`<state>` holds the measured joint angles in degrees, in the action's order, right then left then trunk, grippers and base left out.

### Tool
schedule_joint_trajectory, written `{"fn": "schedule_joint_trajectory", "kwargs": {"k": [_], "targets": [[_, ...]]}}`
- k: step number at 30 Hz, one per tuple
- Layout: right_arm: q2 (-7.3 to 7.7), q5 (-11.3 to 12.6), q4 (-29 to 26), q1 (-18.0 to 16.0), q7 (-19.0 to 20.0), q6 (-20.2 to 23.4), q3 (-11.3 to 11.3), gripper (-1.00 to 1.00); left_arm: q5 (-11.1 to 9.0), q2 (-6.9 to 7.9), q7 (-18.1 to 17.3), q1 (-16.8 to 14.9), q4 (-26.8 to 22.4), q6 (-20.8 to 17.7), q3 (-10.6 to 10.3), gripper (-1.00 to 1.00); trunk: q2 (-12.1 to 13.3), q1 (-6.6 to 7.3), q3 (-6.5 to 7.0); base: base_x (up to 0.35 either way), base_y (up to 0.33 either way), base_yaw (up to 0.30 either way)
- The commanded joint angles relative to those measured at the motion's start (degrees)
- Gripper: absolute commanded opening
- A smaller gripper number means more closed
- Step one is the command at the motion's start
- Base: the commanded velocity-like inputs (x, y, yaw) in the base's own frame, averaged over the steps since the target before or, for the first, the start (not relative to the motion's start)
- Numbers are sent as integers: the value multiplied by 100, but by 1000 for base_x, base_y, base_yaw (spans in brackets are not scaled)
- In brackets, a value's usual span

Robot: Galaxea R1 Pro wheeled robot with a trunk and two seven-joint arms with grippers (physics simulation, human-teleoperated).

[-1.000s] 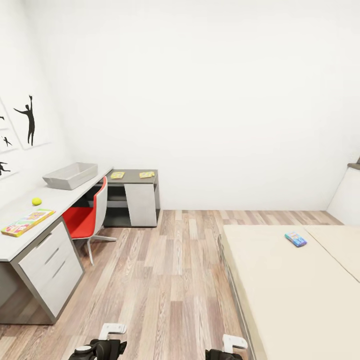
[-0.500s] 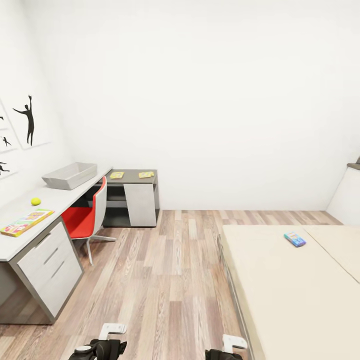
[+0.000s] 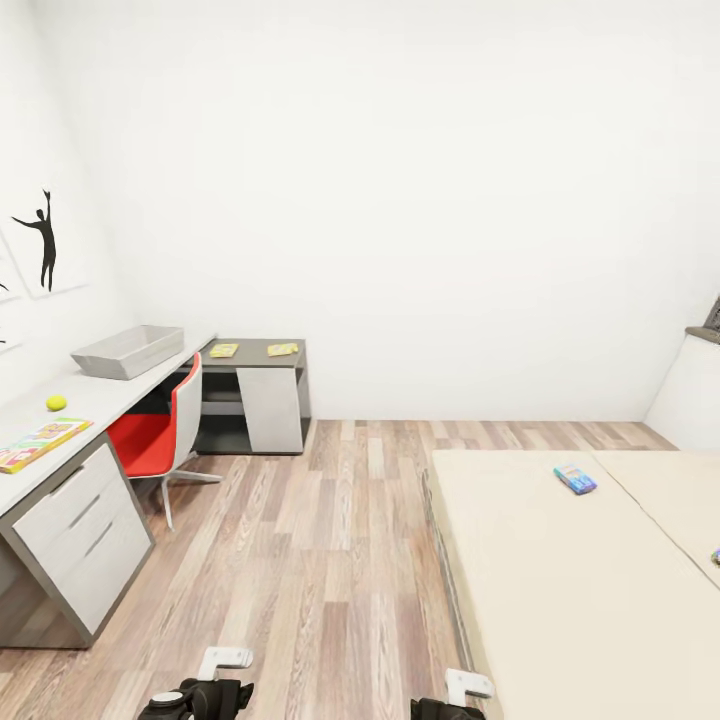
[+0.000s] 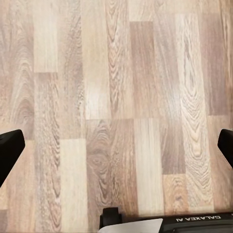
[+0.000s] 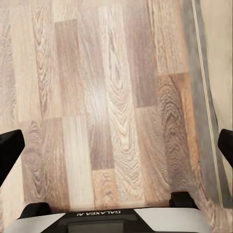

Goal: Put all the toys in the child's room - the three board games (two on the bed and one on the table), the two jigsaw puzzles on the table, and the tennis ball on the table - inside the toy box on the table in the child's room.

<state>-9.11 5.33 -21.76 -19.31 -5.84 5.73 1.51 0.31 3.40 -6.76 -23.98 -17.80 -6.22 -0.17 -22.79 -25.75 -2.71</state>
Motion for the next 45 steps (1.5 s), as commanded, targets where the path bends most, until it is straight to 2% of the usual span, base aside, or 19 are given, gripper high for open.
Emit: {"fn": "schedule_joint_trajectory", "kwargs": {"k": [1,45], "targets": [[-3,56,-12,-2,-13,25,9,100,3,0,-18,-2,-14,-37,-1,100,-13,-4,-13,0,-229,0],[-8,56,-12,-2,-13,25,7,100,4,-6,-18,-2,-13,-35,-1,100,-13,-4,-13,0,-231,0]]}}
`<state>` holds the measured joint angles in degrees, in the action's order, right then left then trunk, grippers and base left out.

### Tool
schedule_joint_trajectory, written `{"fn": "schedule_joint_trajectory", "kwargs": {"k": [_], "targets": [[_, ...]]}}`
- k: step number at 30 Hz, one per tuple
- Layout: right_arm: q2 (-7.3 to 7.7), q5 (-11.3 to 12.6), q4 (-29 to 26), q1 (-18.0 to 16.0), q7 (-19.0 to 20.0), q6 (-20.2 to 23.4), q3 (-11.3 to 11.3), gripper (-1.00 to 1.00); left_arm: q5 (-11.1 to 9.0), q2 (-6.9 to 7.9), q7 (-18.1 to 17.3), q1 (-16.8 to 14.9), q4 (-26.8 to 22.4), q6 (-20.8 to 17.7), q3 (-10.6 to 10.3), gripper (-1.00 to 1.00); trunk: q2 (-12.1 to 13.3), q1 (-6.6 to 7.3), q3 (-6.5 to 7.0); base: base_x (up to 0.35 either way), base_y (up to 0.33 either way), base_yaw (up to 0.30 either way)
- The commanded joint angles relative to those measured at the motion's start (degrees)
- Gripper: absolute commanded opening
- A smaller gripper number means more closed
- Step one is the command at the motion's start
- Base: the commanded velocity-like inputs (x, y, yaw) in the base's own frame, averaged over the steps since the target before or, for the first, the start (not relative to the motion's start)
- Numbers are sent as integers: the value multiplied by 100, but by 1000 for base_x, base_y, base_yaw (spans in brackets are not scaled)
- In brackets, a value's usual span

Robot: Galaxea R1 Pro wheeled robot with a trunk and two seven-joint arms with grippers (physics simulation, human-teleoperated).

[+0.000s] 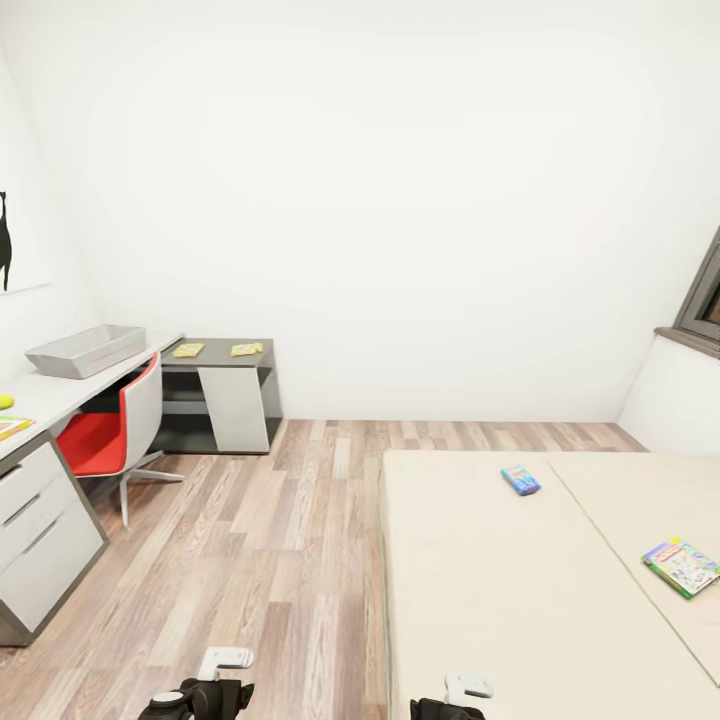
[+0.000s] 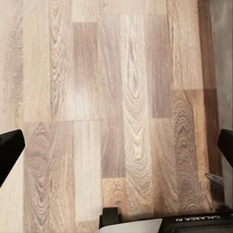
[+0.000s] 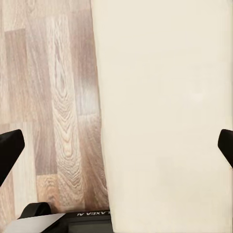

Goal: Put all the toys in the child's room - the three board games (two on the bed and one on the table), the two jigsaw puzzles on the table, and the tennis ball on the table - inside the toy box on the table in the child's room.

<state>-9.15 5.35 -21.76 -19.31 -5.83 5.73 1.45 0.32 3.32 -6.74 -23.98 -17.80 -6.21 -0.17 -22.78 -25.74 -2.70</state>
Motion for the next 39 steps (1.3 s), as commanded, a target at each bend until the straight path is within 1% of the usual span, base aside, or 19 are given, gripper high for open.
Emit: {"fn": "schedule_joint_trajectory", "kwargs": {"k": [1,24,39], "targets": [[-3,54,-12,-2,-14,25,13,100,3,2,-22,-2,-13,-35,-1,100,-14,-4,-14,0,-97,0],[-7,41,-12,-2,-14,25,13,100,2,2,-27,-2,-11,-29,-1,100,-14,-4,-14,14,-34,0],[-8,36,-12,-2,-14,25,14,100,3,3,-29,-2,-13,-29,-1,100,-14,-4,-14,11,-5,0]]}}
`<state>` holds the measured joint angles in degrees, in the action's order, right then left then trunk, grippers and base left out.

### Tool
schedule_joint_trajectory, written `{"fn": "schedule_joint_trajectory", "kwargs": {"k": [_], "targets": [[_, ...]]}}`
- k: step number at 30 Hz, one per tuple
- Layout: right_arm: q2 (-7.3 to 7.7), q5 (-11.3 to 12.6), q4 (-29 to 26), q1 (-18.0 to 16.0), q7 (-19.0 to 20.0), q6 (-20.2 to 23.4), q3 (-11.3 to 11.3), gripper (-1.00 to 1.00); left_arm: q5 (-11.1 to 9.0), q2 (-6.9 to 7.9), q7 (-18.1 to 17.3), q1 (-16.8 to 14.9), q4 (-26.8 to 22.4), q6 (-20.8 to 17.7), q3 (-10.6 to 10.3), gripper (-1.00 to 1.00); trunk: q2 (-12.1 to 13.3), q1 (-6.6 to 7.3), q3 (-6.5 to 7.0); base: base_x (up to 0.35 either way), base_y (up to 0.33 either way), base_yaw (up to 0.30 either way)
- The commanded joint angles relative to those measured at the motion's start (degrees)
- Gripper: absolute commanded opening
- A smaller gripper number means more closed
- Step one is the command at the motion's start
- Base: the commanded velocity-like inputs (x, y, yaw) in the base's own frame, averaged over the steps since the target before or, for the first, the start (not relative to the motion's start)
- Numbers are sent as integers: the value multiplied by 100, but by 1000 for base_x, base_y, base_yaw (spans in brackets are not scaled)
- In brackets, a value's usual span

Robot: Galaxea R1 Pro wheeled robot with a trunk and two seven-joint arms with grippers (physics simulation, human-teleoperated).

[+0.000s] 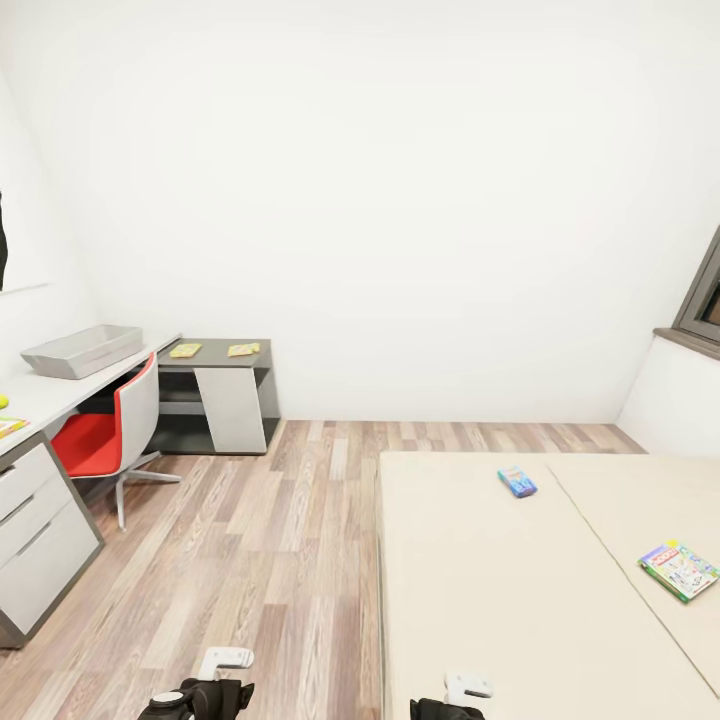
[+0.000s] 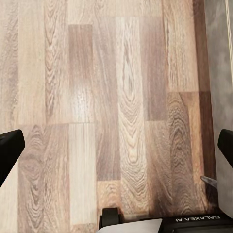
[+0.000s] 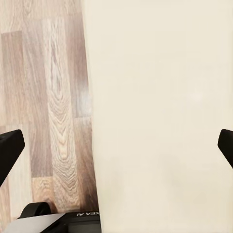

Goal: Put all the toys in the child's room - the three board games (two on the bed and one on the table), the two jigsaw puzzles on the table, and the tennis ball on the table - inside the toy box on the table in the child's room.

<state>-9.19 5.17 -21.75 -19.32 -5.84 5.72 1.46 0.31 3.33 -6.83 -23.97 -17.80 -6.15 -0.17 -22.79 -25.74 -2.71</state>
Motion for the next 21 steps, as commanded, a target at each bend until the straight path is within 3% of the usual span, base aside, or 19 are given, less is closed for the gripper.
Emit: {"fn": "schedule_joint_trajectory", "kwargs": {"k": [1,11,21], "targets": [[-4,54,-13,-2,-14,26,12,100,4,2,-20,-2,-13,-36,-1,100,-13,-4,-13,15,0,0],[-3,54,-13,-2,-14,26,14,100,9,1,-18,-2,-7,-36,-5,100,-13,-4,-13,4,-25,0],[-4,54,-13,-2,-14,26,12,100,12,1,-16,-2,-5,-36,-8,100,-13,-4,-13,0,-203,0]]}}
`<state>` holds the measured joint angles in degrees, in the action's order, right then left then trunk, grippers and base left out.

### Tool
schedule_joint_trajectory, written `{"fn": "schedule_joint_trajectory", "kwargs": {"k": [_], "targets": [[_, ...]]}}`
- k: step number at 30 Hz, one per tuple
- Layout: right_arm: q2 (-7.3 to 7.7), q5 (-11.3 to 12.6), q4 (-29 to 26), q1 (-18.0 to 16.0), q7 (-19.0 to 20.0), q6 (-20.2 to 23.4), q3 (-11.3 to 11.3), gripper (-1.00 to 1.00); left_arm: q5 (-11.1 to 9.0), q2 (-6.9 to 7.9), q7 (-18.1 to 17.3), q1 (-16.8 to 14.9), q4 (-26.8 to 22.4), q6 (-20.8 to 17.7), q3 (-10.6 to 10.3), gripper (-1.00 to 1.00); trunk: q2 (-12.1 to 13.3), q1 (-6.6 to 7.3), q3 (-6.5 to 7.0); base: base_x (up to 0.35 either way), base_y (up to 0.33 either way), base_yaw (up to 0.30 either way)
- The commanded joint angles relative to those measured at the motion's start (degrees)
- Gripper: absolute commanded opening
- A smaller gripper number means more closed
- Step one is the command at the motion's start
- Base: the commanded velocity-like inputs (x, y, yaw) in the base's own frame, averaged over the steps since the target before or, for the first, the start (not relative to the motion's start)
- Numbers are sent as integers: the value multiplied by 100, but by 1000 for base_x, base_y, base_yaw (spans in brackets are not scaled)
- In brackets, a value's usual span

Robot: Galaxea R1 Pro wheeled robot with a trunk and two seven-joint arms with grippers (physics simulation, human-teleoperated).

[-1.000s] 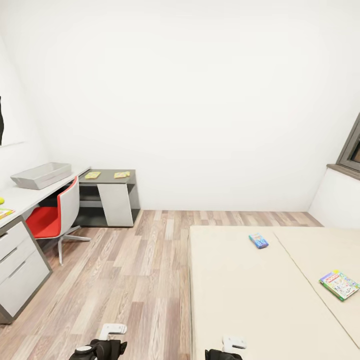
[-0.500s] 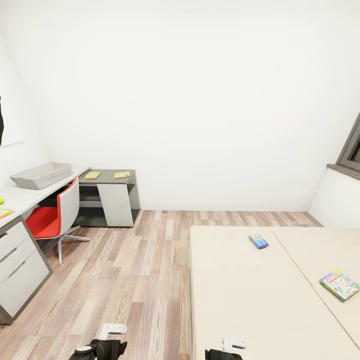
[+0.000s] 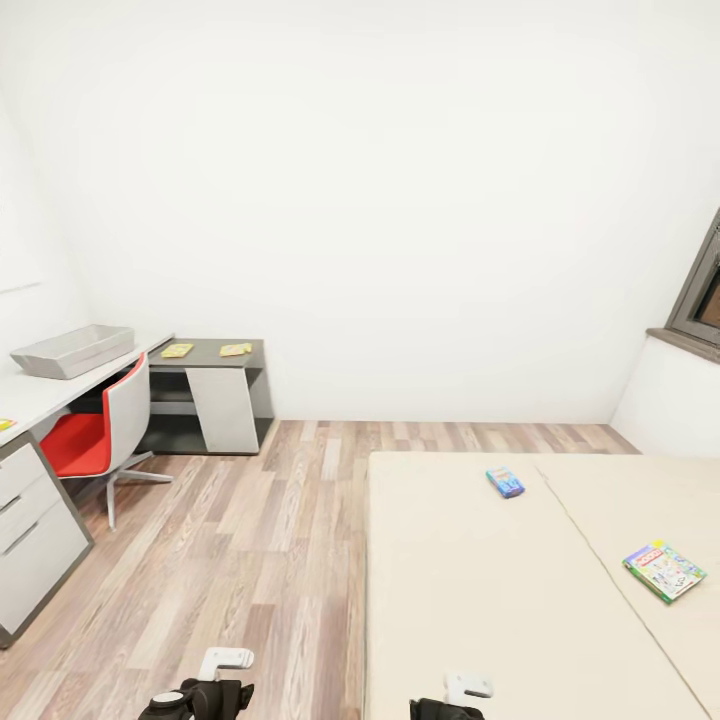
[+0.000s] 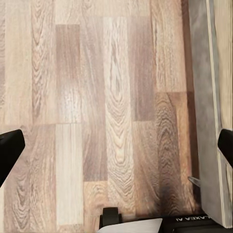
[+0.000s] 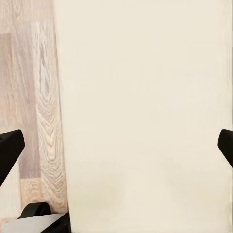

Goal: Put all the toys in the child's room - the three board games (two on the bed and one on the table), the two jigsaw puzzles on the table, and the tennis ball on the table - inside the toy box on the table in the child's room.

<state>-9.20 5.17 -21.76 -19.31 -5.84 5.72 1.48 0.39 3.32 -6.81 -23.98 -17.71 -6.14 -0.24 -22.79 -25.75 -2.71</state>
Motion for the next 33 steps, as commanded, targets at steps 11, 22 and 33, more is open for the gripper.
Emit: {"fn": "schedule_joint_trajectory", "kwargs": {"k": [11,22,33], "targets": [[-2,54,-12,-2,-13,25,11,100,4,2,-18,-2,-13,-37,-1,100,-13,-4,-13,0,-245,0],[-3,54,-12,-2,-13,25,10,100,4,2,-18,-2,-13,-37,-2,100,-13,-4,-13,0,-254,0],[0,54,-12,-2,-13,25,10,100,4,2,-15,-2,-15,-37,0,100,-13,-4,-13,0,-265,0]]}}
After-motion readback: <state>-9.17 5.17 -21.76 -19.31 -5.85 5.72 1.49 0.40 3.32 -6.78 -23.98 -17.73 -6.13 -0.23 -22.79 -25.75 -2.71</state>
